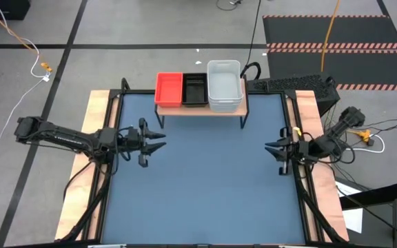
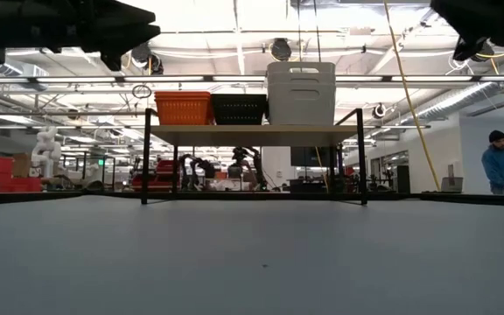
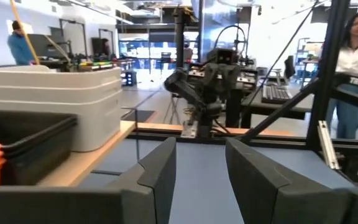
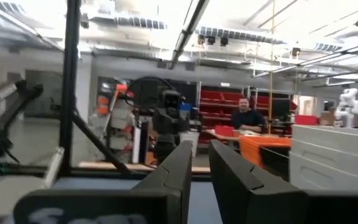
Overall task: Stack baskets on shelf by color
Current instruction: Return to Home Position
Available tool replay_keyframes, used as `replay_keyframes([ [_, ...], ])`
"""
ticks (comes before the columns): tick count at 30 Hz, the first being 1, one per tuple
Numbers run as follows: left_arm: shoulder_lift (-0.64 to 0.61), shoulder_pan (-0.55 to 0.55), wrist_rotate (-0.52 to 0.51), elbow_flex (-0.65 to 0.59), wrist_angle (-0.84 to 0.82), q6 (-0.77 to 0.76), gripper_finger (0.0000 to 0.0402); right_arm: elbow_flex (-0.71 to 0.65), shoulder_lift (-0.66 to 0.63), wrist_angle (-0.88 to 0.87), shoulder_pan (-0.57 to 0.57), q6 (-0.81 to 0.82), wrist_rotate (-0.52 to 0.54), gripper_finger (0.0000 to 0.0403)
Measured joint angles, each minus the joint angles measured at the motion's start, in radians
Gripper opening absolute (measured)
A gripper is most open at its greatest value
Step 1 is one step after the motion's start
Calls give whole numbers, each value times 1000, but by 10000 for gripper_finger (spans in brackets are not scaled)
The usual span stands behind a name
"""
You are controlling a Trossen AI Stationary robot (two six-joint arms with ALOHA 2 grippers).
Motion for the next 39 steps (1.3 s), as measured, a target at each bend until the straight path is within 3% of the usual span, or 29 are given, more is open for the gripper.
replay_keyframes([
  [4,-66,1,-26,0,-67,25,140,51,-2,-104,-66,3,-40,49],
  [13,-346,31,-26,2,-386,12,140,303,-9,-570,-126,60,-88,49],
  [18,-434,20,-57,1,-550,-17,140,282,-56,-581,-126,34,-87,49],
  [23,-450,11,-95,1,-572,22,140,203,-102,-501,-165,36,-95,49],
  [30,-449,12,-96,1,-573,51,140,129,-107,-499,-287,142,-217,49],
  [35,-465,12,-123,1,-600,67,140,129,-111,-501,-368,139,-297,49],
  [39,-529,12,-131,1,-686,56,140,167,-148,-574,-398,101,-297,49],
])
